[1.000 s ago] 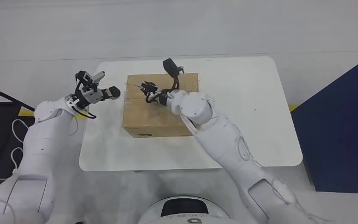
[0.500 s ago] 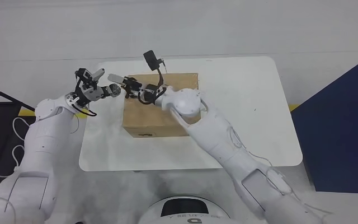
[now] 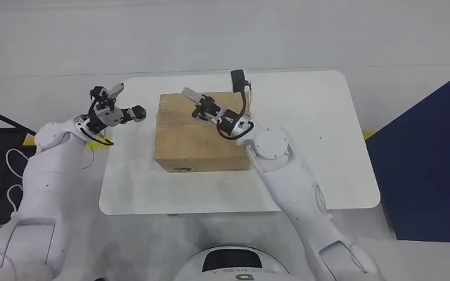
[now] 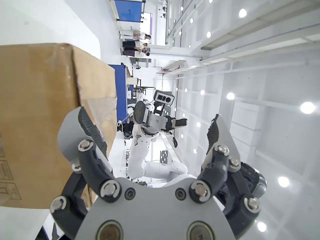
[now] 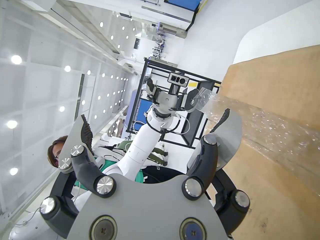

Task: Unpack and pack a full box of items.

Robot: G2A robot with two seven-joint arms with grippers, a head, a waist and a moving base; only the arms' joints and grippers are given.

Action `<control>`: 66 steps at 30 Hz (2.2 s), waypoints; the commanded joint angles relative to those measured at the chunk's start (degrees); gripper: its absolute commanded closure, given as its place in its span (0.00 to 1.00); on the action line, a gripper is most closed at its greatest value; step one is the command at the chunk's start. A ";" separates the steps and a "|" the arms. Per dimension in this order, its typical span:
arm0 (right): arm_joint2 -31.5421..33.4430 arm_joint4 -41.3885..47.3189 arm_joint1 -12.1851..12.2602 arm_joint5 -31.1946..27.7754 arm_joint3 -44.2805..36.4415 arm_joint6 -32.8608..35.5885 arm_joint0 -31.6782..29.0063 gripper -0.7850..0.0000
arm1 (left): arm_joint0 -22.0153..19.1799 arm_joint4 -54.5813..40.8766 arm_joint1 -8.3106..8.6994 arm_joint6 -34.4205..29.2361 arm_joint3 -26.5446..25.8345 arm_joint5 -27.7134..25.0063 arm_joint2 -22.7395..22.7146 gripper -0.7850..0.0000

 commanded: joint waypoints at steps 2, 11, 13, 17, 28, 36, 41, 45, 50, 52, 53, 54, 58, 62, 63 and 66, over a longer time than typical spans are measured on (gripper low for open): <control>1.15 -0.25 0.45 0.34 -0.85 0.12 -1.07 0.00 | -0.92 4.58 0.11 2.13 1.12 0.87 1.14 0.00; 3.85 0.44 1.51 0.35 -2.72 1.18 -2.76 0.00 | -2.41 11.20 -0.81 4.87 1.55 0.53 4.99 0.50; 4.27 0.46 1.73 0.30 -3.61 1.19 -3.29 0.00 | -2.68 11.61 -0.95 4.96 2.05 0.18 5.31 0.61; 4.52 0.55 2.06 0.32 -4.80 1.31 -4.03 0.00 | -3.22 12.51 -0.97 4.58 3.26 -0.58 5.45 0.95; 4.29 0.67 2.42 1.52 -5.55 0.98 -3.79 0.00 | -3.16 13.13 -1.00 2.70 2.45 -1.97 5.48 1.00; 4.29 0.67 2.42 1.52 -5.55 0.98 -3.79 0.00 | 2.39 11.71 0.17 6.14 -8.92 -2.02 2.01 1.00; 4.29 0.67 2.42 1.52 -5.55 0.98 -3.79 0.00 | 8.03 14.24 1.61 9.28 -18.29 0.41 -1.23 1.00; 4.29 0.67 2.42 1.52 -5.55 0.98 -3.79 0.00 | 12.21 13.65 2.40 10.61 -25.42 2.75 -3.91 1.00; 4.29 0.67 2.42 1.52 -5.55 0.98 -3.79 0.00 | 16.63 12.51 3.18 10.97 -34.19 6.01 -6.96 1.00; 4.29 0.67 2.42 1.52 -5.55 0.98 -3.79 0.00 | 18.12 12.36 3.46 11.57 -37.69 7.45 -8.16 1.00; 4.29 0.67 2.42 1.52 -5.55 0.98 -3.79 0.00 | 18.85 11.80 3.55 11.81 -39.35 7.92 -8.79 1.00; 4.29 0.67 2.42 1.52 -5.55 0.98 -3.79 0.00 | 19.64 11.30 3.64 12.15 -40.67 8.37 -9.39 1.00; 4.29 0.67 2.42 1.52 -5.55 0.98 -3.79 0.00 | 22.26 9.49 3.79 13.71 -44.29 8.79 -11.18 1.00; 4.29 0.67 2.42 1.52 -5.55 0.98 -3.79 0.00 | 23.93 8.54 3.79 14.74 -46.67 8.88 -11.70 1.00; 4.29 0.67 2.42 1.52 -5.55 0.98 -3.79 0.00 | 24.20 8.48 3.78 15.20 -47.30 8.75 -11.81 1.00; 4.29 0.67 2.42 1.52 -5.55 0.98 -3.79 0.00 | 24.99 7.55 3.70 16.92 -48.65 8.50 -12.21 1.00</control>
